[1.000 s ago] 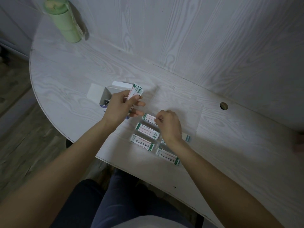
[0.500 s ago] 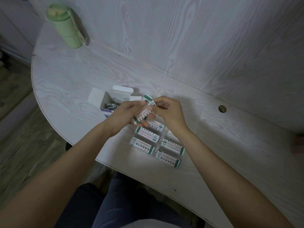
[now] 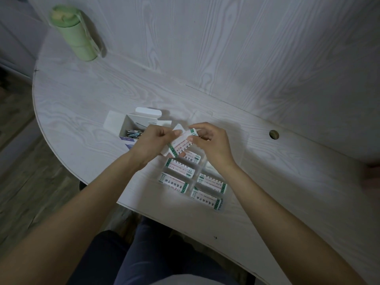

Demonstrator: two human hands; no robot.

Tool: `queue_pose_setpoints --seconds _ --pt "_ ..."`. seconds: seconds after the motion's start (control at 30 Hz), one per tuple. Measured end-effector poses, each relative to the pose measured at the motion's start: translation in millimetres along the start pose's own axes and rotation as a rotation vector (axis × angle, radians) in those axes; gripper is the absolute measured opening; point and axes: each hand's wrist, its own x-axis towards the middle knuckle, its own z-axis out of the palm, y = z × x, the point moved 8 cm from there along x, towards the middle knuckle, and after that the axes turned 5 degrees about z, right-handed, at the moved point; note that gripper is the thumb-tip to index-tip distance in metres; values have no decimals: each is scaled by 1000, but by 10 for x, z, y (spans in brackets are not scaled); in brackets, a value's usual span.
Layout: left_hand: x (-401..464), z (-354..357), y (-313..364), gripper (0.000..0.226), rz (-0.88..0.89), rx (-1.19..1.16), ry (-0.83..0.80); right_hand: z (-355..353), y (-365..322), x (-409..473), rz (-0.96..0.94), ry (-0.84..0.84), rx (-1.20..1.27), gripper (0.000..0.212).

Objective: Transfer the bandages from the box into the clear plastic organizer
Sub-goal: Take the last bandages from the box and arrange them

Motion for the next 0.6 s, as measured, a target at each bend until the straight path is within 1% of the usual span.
queue_pose_setpoints --seconds 0.07,0.13,0.23,0.33,0.37,0.43,0.6 --pt "2 -2 -24 25 -35 -97 15 -66 73 20 27 43 -4 18" --pt "3 -28 -25 22 -24 -107 43 -89 156 42 65 34 -28 15" --pt "18 -151 -3 21 59 -38 173 -69 326 70 143 -6 -68 19" --pt "22 -238 31 21 145 -33 270 -85 465 62 188 78 -103 8" --pt "19 -246 31 21 154 -32 279 -76 495 50 195 104 -128 7" --pt "20 -238 29 21 164 -23 276 -35 533 29 192 136 -204 13" --pt "1 -216 25 19 179 -35 241 71 499 -29 129 174 -509 13"
